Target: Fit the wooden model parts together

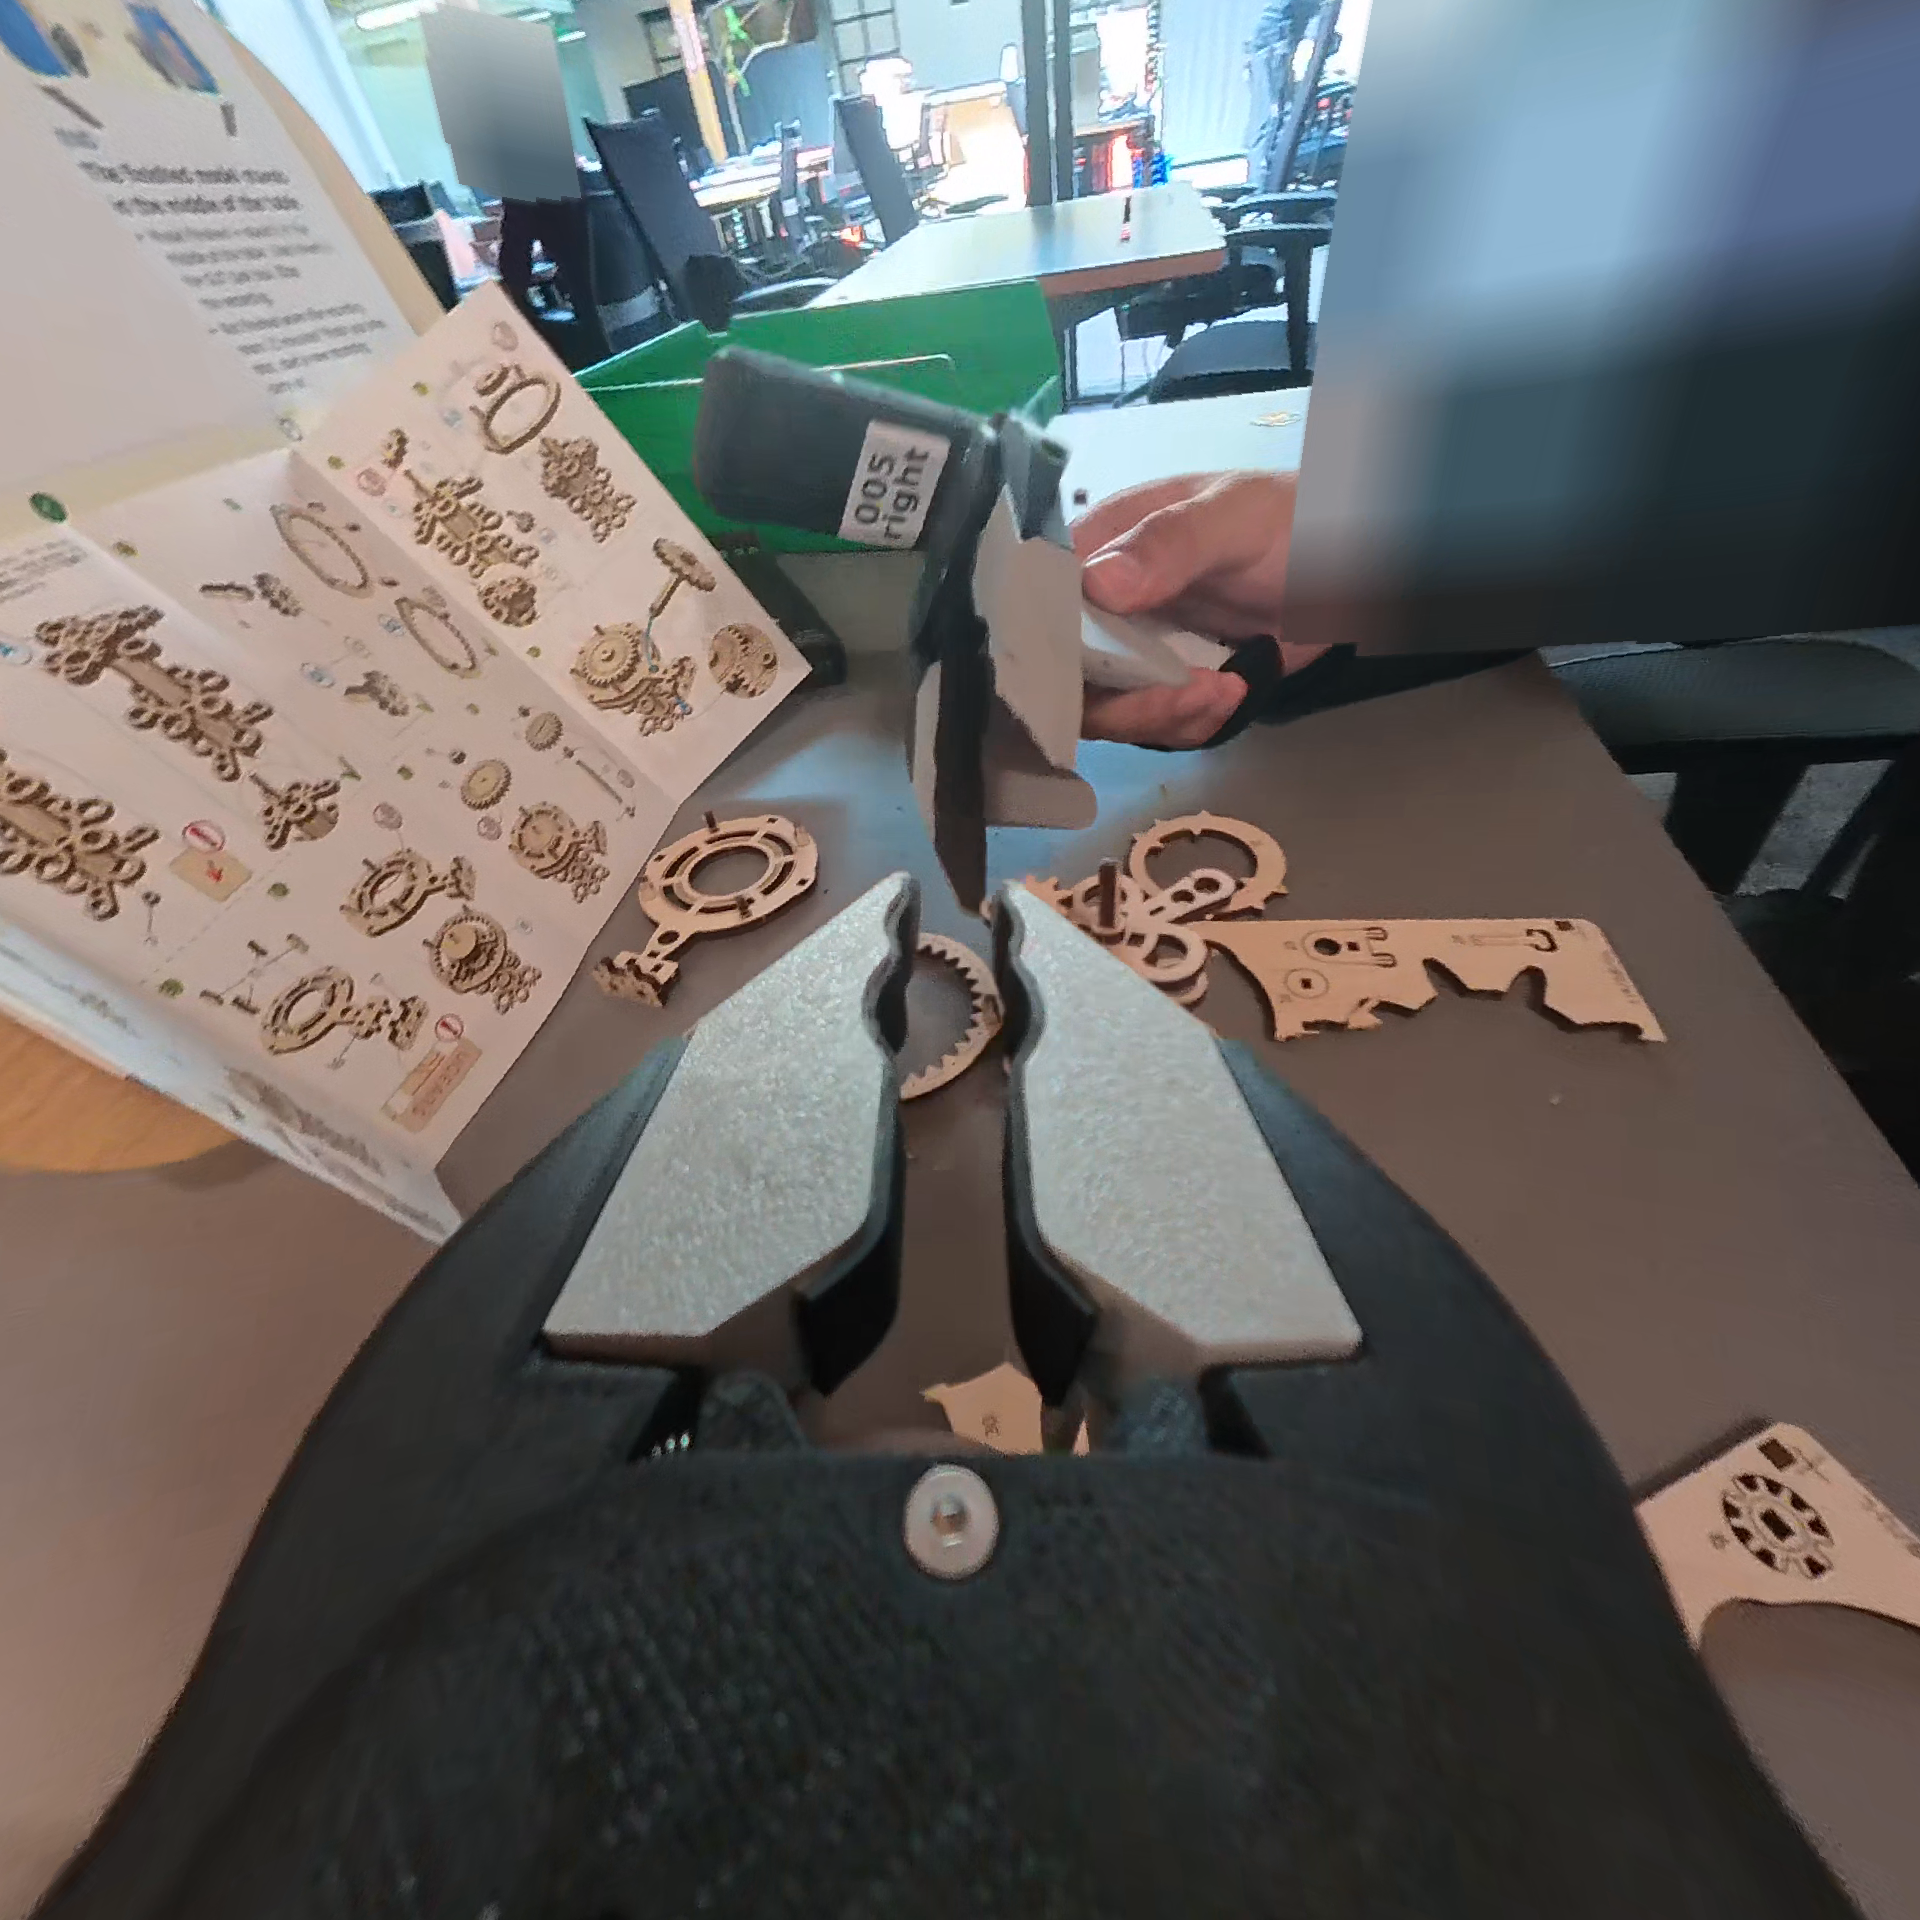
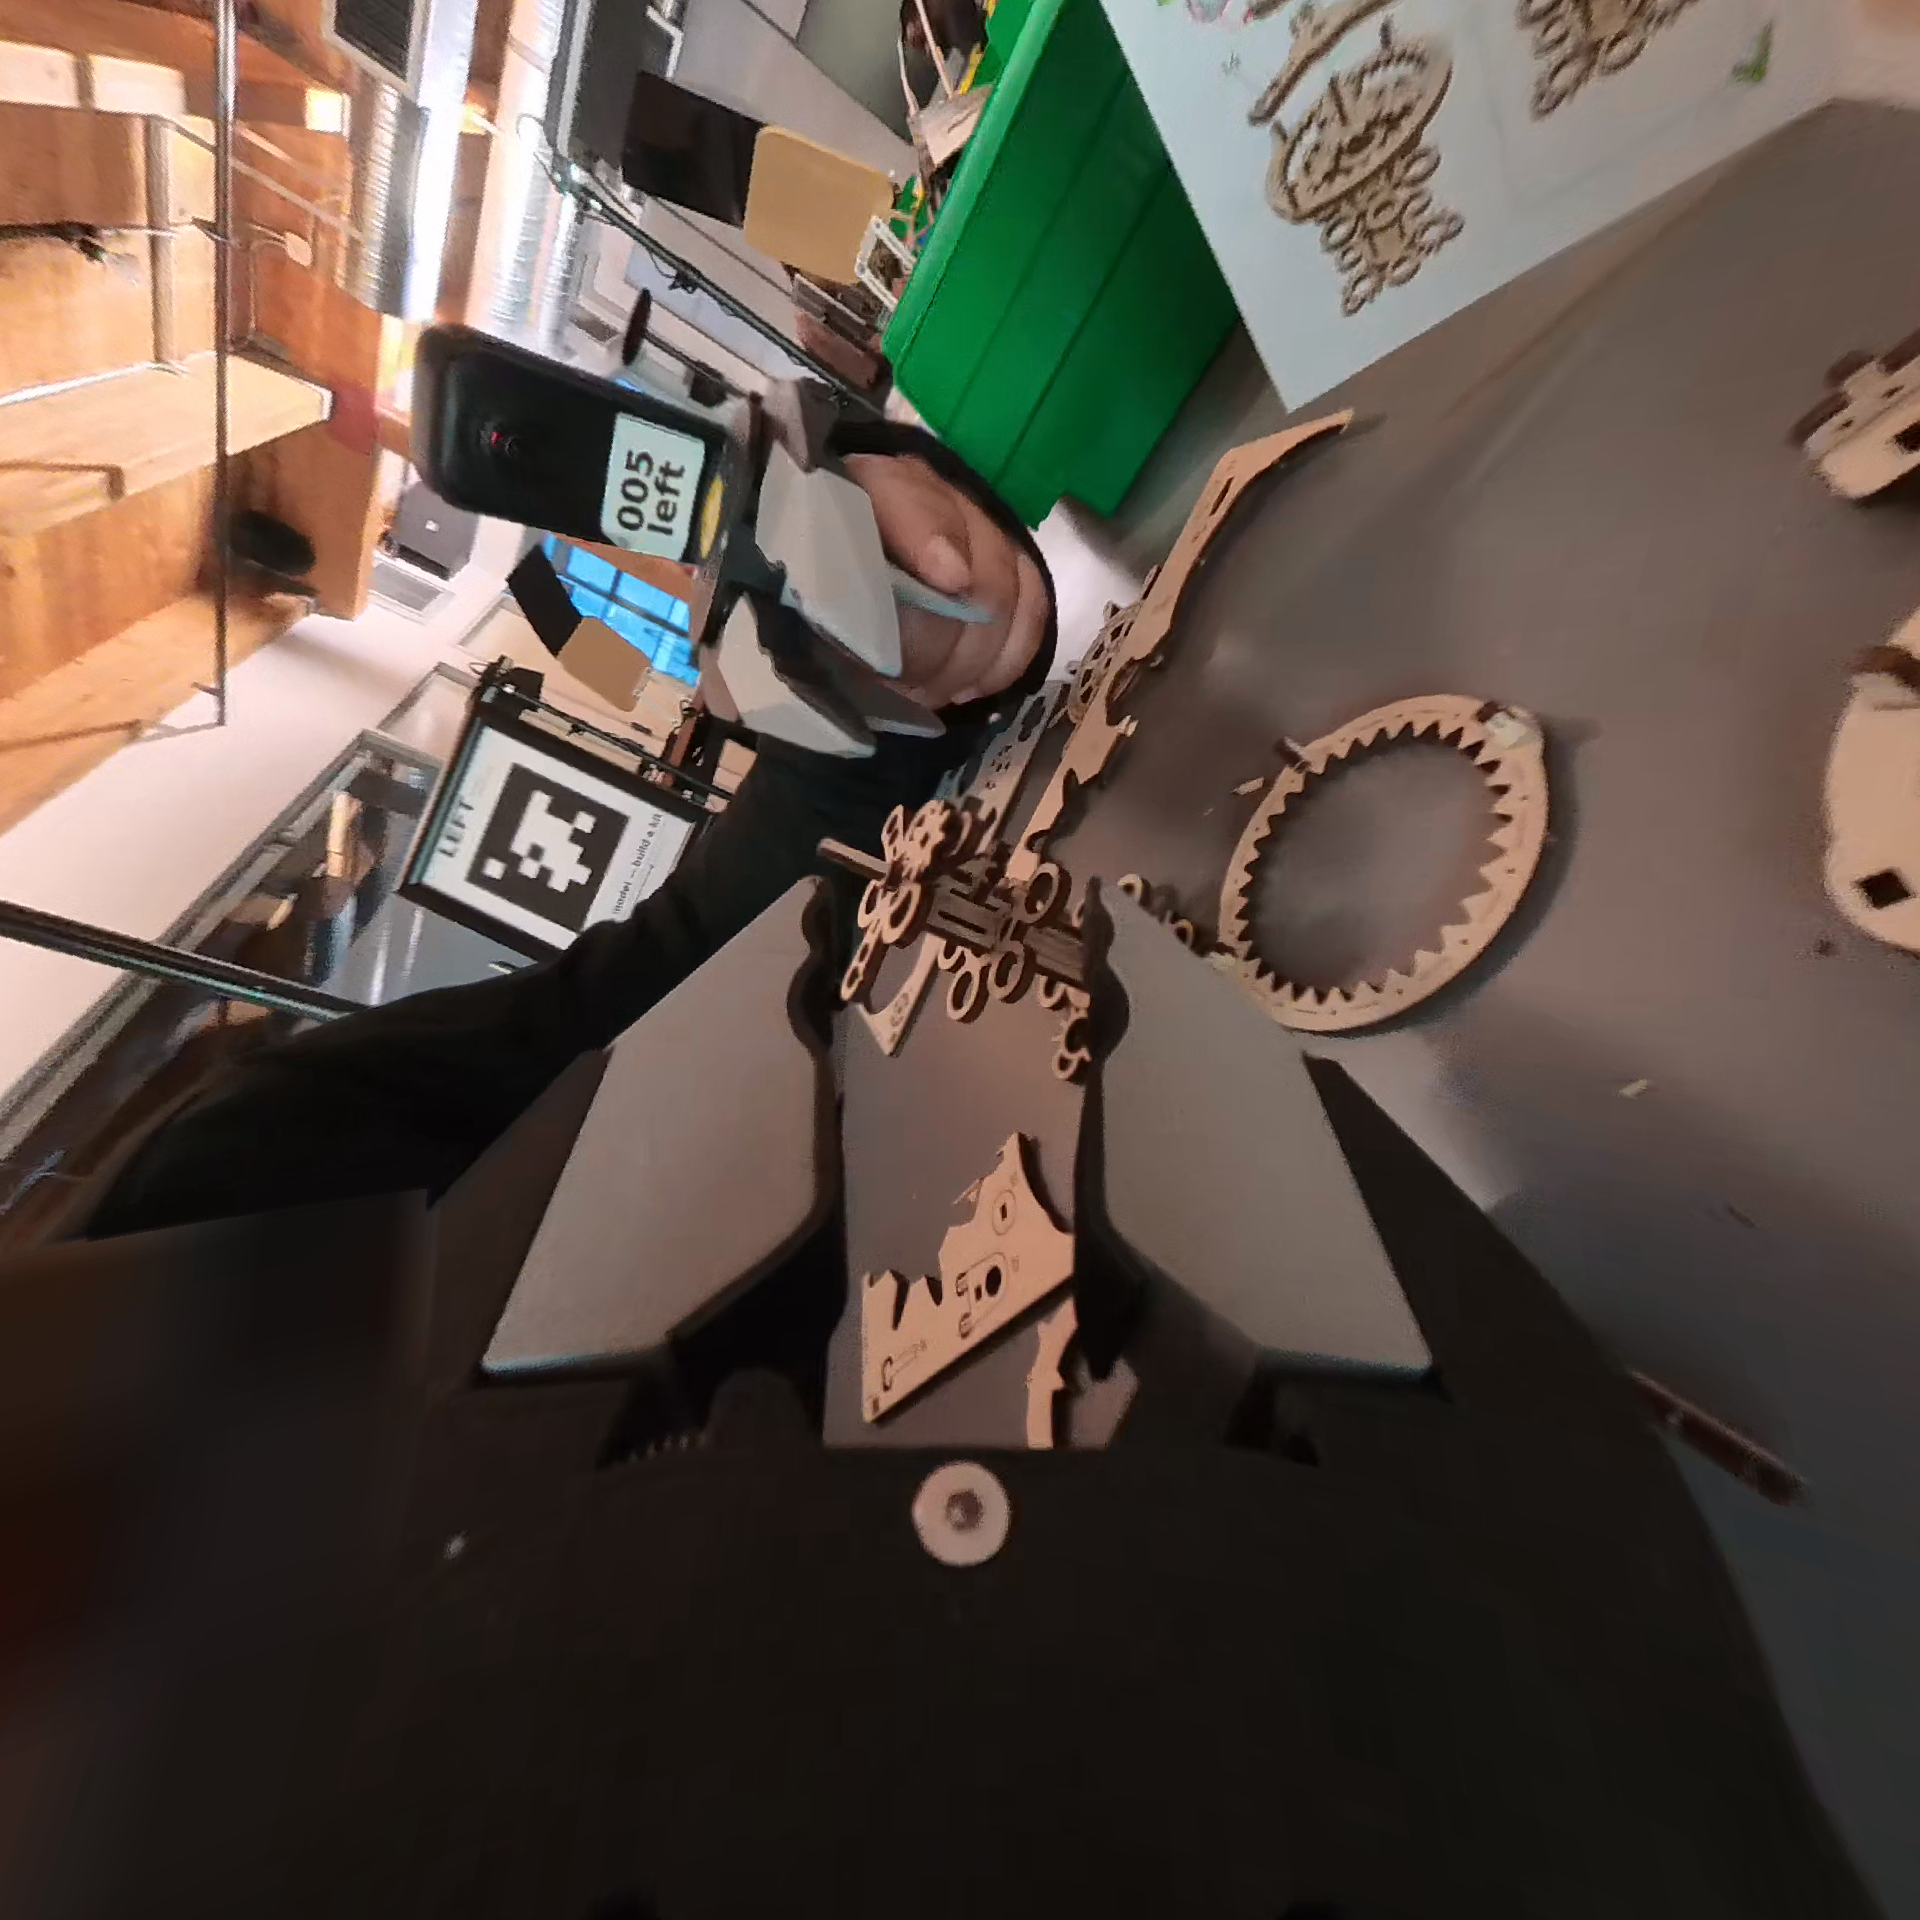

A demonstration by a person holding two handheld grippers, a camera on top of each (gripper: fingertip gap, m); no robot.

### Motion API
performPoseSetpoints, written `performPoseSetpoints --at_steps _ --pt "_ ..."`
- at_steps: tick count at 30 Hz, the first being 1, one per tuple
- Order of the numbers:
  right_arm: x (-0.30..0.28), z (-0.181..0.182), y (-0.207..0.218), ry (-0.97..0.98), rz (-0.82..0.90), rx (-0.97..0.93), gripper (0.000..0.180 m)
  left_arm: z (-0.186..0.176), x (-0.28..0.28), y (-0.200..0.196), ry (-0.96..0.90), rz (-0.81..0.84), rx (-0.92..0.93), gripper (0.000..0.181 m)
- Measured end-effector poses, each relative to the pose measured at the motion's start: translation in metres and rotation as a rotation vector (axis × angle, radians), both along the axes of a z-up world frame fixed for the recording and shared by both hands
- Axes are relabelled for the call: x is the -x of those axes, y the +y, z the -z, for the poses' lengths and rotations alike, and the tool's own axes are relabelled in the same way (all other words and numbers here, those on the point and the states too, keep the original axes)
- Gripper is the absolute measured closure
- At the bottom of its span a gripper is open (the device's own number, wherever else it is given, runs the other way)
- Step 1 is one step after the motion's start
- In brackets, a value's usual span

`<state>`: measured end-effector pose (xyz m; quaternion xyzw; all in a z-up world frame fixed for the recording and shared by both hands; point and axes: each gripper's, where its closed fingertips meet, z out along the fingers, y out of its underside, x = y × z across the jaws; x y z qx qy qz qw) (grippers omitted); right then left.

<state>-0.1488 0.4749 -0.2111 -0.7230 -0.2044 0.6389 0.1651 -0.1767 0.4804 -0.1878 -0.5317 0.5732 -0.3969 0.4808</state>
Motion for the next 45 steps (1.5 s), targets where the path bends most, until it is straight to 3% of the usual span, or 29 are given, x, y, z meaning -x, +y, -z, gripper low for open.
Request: performPoseSetpoints --at_steps 4,9,12,22,29,36,41,45 --pt "0.014 -0.008 -0.008 0.091 -0.038 0.092 0.135 0.004 -0.006 -0.01 0.029 0.052 -0.025 0.171" --pt "0.021 0.006 -0.009 0.005 -0.036 0.078 0.143 0.019 -0.014 -0.02 0.087 0.1 -0.047 0.171" --pt "0.018 0.002 -0.005 0.031 -0.019 0.091 0.138 0.019 -0.014 -0.024 0.079 0.118 -0.036 0.173" --pt "0.025 0.002 -0.014 0.087 -0.073 0.161 0.145 0.016 -0.011 -0.031 0.079 0.142 -0.054 0.176" --pt "0.027 0.005 -0.013 0.094 -0.074 0.192 0.162 0.02 -0.011 -0.029 0.096 0.132 -0.053 0.178" --pt "0.027 0.006 -0.012 0.116 -0.073 0.213 0.163 0.016 -0.008 -0.022 0.092 0.094 -0.023 0.178" --pt "0.025 0.006 -0.009 0.117 -0.068 0.211 0.164 0.023 -0.009 0.011 0.169 -0.094 0.191 0.181" --pt "0.023 0.005 -0.005 0.119 -0.051 0.187 0.164 0.036 -0.012 0.002 0.225 -0.065 0.466 0.166"
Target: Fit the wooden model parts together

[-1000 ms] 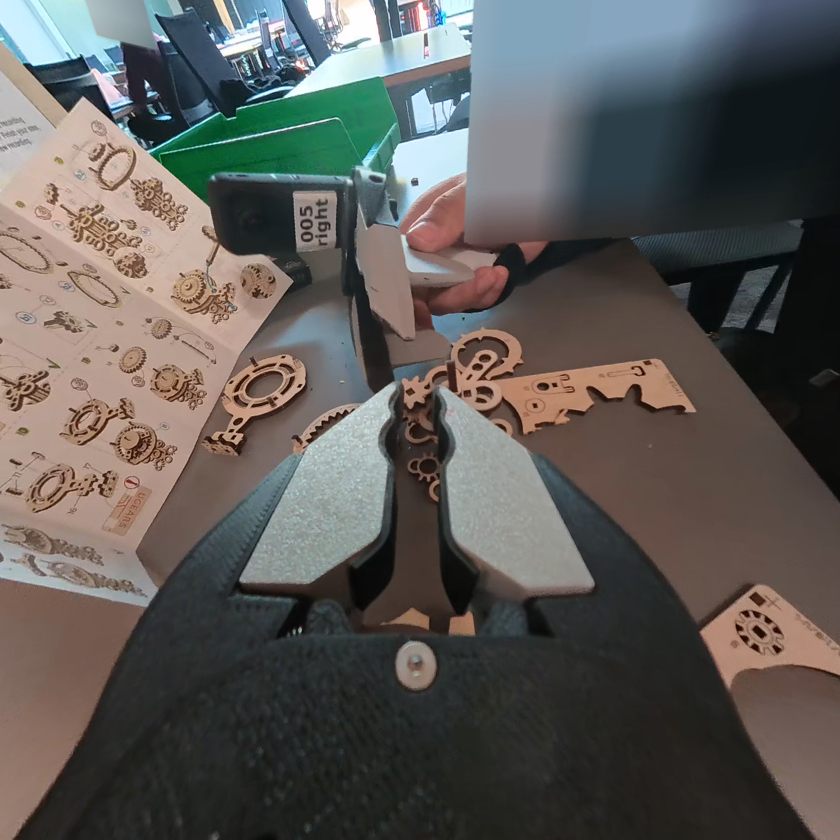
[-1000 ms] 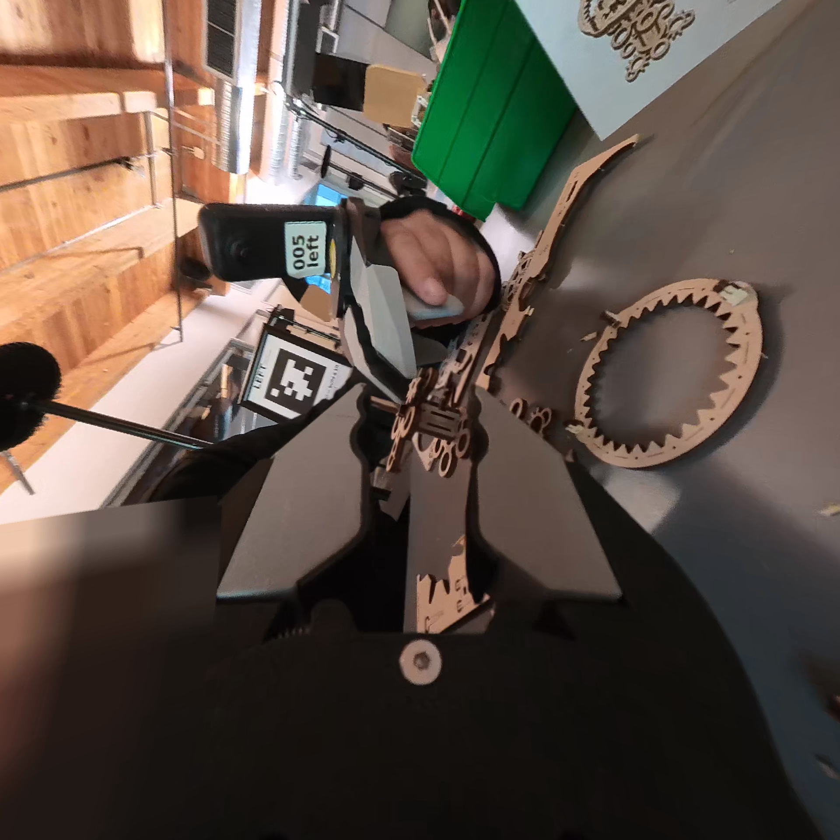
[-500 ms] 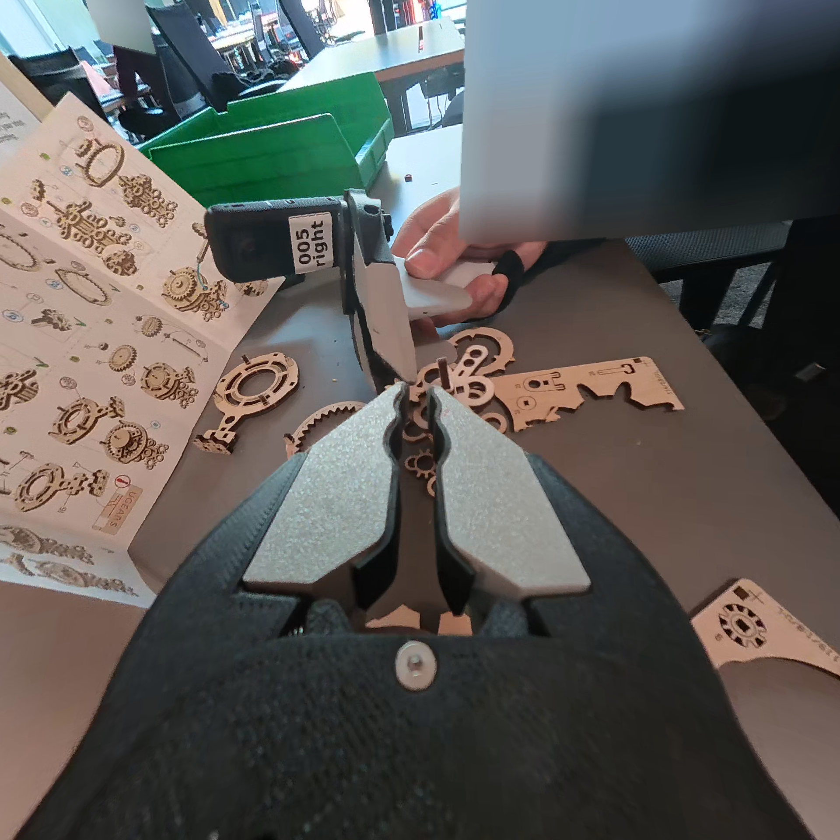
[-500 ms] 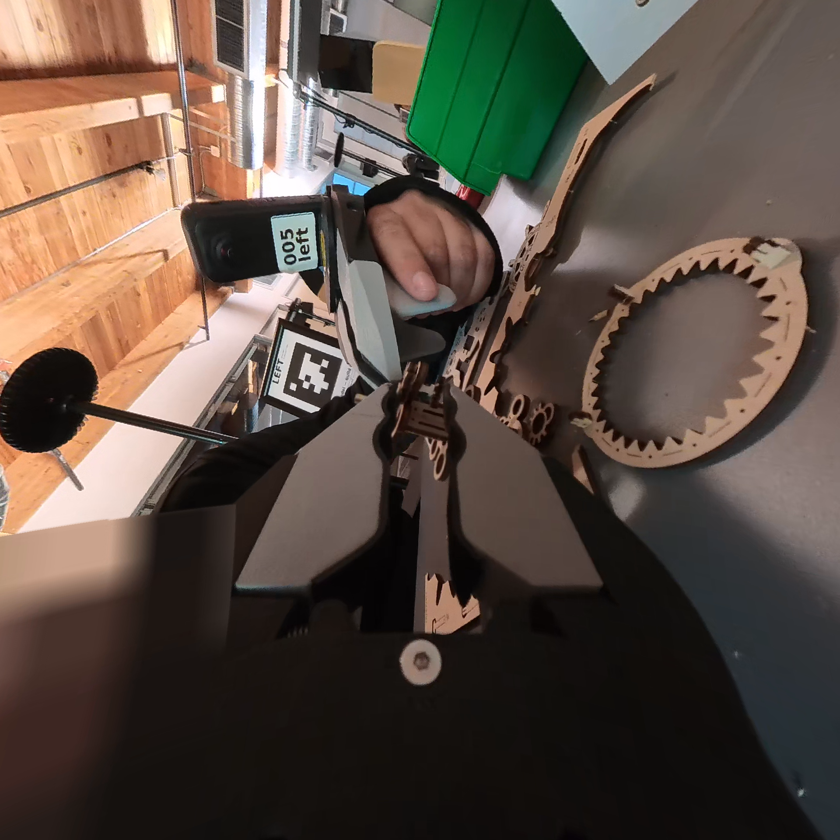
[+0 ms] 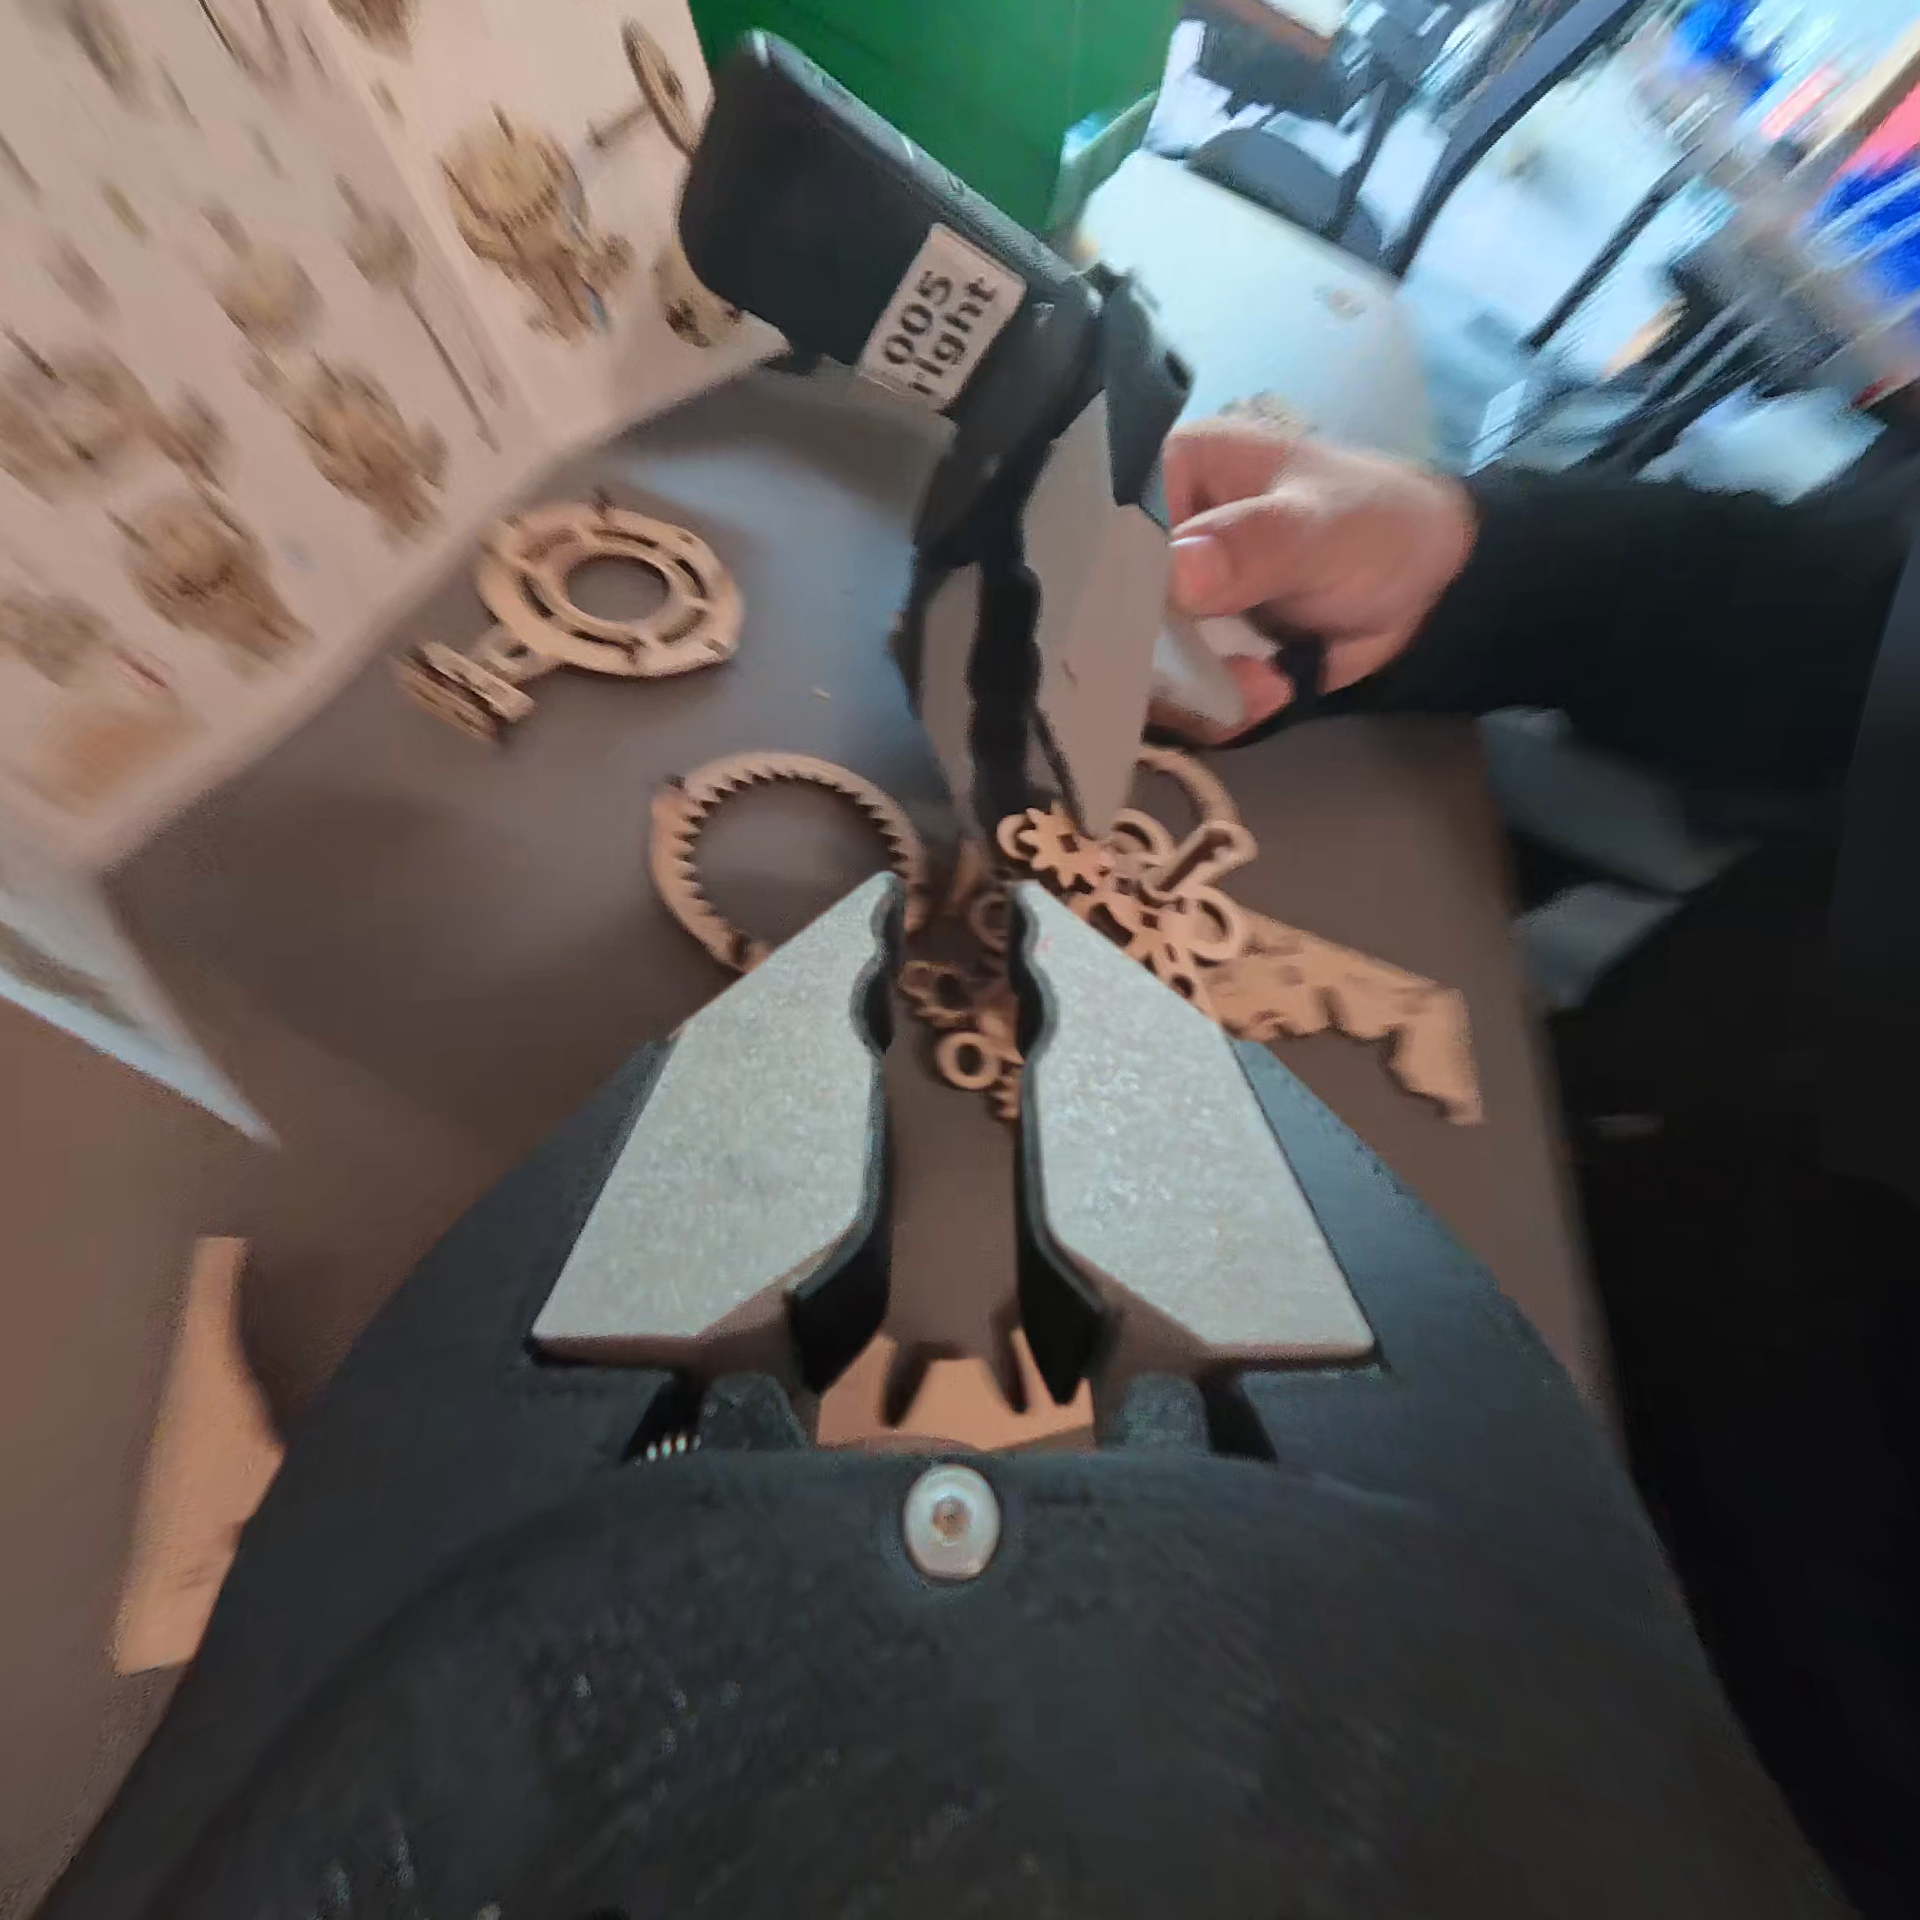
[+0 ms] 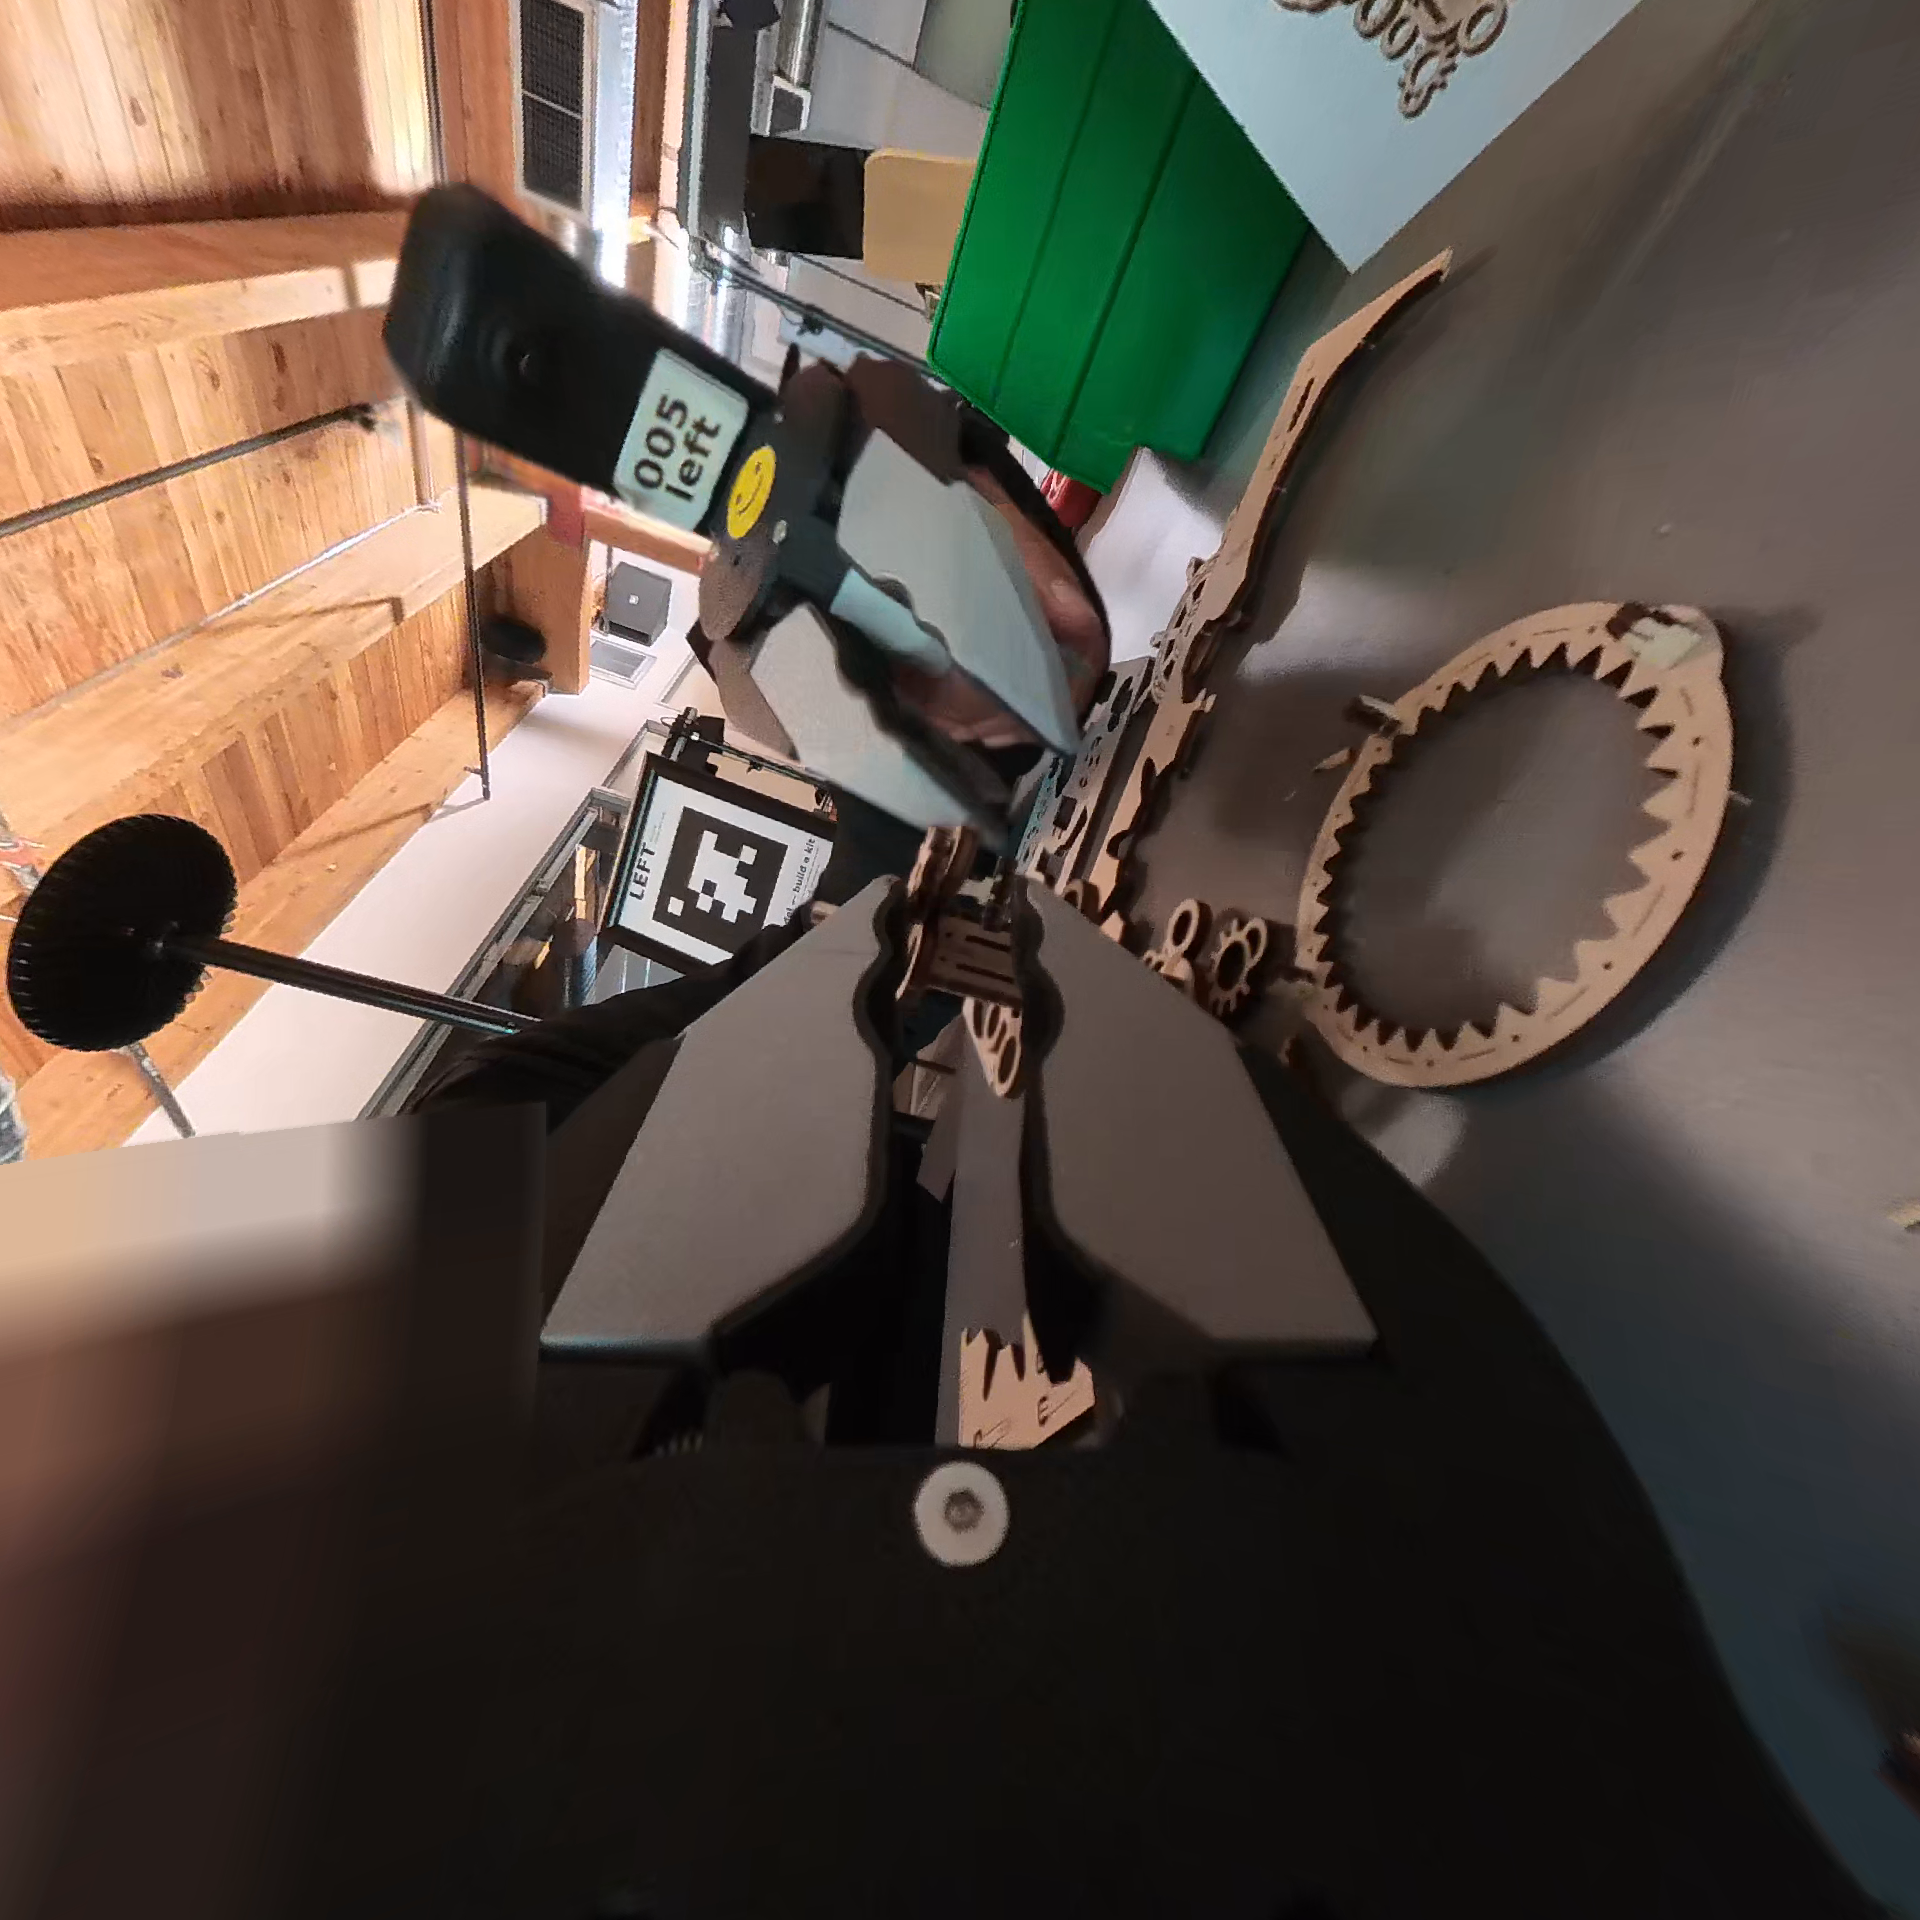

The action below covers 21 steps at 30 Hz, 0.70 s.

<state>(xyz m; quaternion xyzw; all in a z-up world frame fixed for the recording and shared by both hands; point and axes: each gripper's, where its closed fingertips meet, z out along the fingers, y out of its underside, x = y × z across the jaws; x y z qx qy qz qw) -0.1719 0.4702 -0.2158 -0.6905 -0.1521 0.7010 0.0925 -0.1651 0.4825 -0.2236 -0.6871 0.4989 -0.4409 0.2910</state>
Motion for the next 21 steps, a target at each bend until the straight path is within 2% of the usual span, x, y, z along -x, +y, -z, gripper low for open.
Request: performPoseSetpoints --at_steps 4,7,15,21 --pt "0.001 -0.01 -0.004 0.058 -0.019 -0.032 0.164 -0.008 0.002 -0.013 -0.067 0.049 0.2 0.161" --pt "0.005 -0.012 -0.01 0.034 -0.039 -0.113 0.164 -0.01 0.005 -0.028 -0.084 0.115 0.276 0.157" --pt "0.005 -0.015 -0.019 -0.013 -0.059 -0.305 0.164 -0.017 0.005 -0.042 -0.175 0.145 0.352 0.158" --pt "0.006 -0.018 -0.026 -0.022 -0.078 -0.403 0.164 -0.018 0.001 -0.049 -0.165 0.149 0.287 0.157"
